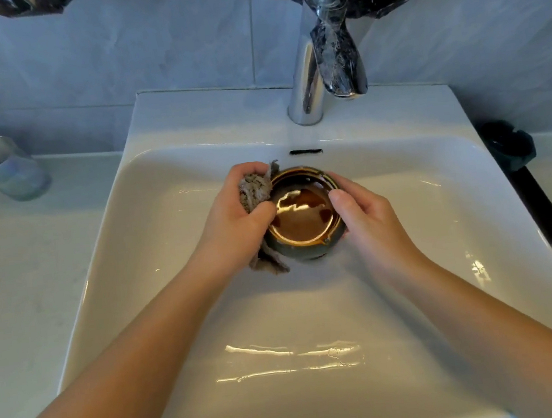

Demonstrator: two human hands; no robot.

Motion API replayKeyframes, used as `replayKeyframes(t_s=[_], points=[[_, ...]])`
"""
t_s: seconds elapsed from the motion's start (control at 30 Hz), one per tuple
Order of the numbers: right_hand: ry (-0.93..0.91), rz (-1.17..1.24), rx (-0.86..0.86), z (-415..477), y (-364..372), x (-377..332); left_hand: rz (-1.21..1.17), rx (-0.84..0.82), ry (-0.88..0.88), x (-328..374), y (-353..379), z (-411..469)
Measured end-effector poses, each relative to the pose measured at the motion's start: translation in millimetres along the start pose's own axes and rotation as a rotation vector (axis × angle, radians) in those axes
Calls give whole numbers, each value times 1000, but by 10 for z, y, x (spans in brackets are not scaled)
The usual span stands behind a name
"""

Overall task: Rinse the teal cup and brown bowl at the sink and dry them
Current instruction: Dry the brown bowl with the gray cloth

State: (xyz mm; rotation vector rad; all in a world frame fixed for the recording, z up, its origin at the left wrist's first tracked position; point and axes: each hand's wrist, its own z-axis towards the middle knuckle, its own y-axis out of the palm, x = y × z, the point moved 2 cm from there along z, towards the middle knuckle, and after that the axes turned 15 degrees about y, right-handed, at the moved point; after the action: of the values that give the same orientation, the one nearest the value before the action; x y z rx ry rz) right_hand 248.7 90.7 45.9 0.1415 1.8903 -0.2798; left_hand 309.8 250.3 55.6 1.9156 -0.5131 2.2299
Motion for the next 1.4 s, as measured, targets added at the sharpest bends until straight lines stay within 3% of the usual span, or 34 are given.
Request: replayKeyframes(t_s=[0.23, 0.3, 0.43, 0.5, 0.67, 0.87, 0.93, 1.07, 1.13, 1.23, 1.4], points=[[108, -151, -215, 10, 30, 68, 100, -345, -62, 39, -114, 39], [123, -102, -182, 36, 14, 76, 86, -262, -84, 30, -87, 44], [122, -91, -96, 84, 19, 45, 28, 144, -112, -17, -73, 40], [125, -78, -106, 76, 57, 67, 24, 217, -116, -33, -37, -11], [120, -23, -41, 75, 58, 60, 39, 149, -134, -36, 58, -39], [265, -178, -267, 70, 67, 144, 80, -244, -206, 6, -73, 34], [274, -144, -232, 99, 65, 159, 79, -217, -224, -18, -72, 38], [212, -55, -94, 146, -3, 119, 42, 130, -219, -105, -72, 53], [202, -69, -89, 118, -9, 120, 18, 216, -199, -124, -53, 30], [196, -75, -64, 98, -16, 146, 9, 194, -193, -130, -11, 15], [245, 3, -164, 89, -61, 159, -18, -78, -216, -57, -94, 75]])
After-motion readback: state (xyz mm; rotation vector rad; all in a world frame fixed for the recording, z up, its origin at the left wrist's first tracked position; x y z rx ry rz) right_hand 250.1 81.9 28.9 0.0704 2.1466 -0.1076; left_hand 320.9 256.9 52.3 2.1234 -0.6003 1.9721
